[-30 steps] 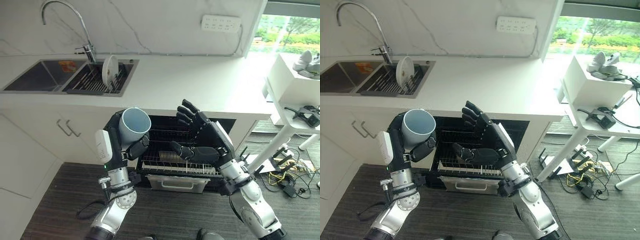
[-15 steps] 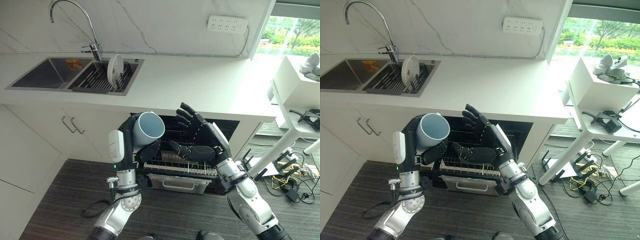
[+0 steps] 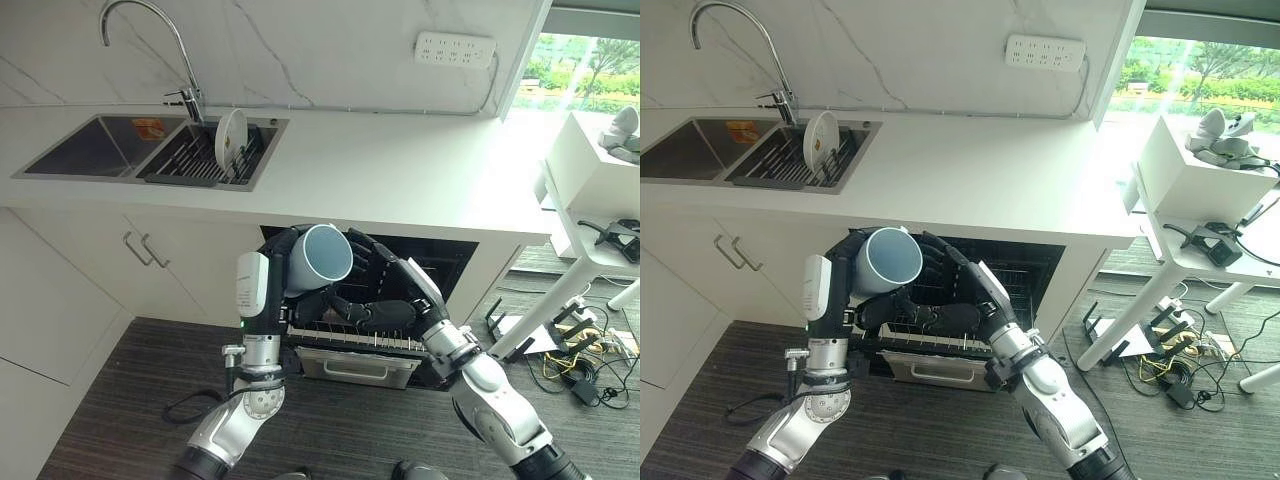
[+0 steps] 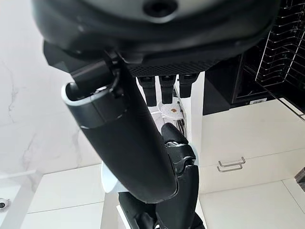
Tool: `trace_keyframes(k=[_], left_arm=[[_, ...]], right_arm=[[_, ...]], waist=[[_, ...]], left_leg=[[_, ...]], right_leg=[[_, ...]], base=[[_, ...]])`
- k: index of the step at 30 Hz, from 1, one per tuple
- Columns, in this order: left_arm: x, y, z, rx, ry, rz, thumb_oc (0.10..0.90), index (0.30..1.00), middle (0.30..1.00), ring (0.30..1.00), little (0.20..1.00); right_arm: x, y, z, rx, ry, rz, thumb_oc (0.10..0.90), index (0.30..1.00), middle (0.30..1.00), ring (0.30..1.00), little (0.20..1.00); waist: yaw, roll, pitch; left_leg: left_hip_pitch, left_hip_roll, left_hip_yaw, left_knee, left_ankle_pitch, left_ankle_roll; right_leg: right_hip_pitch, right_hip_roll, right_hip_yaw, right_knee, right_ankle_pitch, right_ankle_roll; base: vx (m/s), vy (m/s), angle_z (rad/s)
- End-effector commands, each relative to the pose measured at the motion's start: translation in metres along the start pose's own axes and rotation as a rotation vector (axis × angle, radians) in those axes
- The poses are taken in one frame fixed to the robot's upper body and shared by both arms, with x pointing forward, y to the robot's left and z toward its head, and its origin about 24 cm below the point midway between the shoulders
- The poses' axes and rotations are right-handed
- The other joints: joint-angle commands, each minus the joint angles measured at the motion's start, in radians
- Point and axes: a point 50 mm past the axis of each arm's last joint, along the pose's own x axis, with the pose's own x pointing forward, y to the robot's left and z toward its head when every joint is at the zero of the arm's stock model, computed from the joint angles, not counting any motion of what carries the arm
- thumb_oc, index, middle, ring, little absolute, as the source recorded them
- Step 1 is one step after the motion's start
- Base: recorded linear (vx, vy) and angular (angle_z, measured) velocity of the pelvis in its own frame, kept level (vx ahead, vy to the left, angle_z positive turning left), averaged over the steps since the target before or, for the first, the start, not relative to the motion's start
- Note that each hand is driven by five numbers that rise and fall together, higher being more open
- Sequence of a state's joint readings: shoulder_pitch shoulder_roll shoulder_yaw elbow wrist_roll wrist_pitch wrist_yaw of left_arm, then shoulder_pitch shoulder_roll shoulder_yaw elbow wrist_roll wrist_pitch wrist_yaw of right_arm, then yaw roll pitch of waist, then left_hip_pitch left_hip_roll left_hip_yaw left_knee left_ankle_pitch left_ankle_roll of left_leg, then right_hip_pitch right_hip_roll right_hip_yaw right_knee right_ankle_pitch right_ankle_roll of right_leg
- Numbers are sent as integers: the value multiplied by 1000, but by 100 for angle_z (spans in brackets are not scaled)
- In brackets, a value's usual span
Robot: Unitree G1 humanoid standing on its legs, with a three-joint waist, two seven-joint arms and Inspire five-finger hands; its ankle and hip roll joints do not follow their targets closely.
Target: Place the dishes in the dishwasher.
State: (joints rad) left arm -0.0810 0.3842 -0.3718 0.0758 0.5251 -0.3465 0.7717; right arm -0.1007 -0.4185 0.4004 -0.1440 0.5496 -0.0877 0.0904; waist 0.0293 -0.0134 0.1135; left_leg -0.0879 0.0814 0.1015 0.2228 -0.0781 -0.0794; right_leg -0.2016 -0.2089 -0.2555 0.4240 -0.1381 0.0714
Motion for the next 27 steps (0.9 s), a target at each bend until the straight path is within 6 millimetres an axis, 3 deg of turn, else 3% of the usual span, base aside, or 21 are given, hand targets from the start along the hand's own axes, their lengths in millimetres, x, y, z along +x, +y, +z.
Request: trace_keyframes(k=[1,19,27], left_arm=[[38,16,33,-38,-243,78,400,300,300,300,300],[25,2,16,-46,-136,43,400,300,300,300,300],[21,1,15,-60,-109,47,400,300,300,300,300]], right_arm=[[26,20,54,-52,-276,132,800,900,900,900,900],[26,21,74,-57,-406,112,800,900,900,900,900],[27,26,74,-40,-394,128,800,900,900,900,900]], waist=[[-10,-32,-34],[-12,-35,-33],[-7,-34,-29]], left_leg=[[-28,-18,-30,77,-127,36],[-23,-20,-20,77,-132,40],[-21,-20,-18,77,-132,43]], right_leg=[[115,37,85,-124,0,86],[111,38,97,-124,5,90],[113,37,95,-124,5,87]], base=[[0,0,0],[0,0,0],[0,0,0]])
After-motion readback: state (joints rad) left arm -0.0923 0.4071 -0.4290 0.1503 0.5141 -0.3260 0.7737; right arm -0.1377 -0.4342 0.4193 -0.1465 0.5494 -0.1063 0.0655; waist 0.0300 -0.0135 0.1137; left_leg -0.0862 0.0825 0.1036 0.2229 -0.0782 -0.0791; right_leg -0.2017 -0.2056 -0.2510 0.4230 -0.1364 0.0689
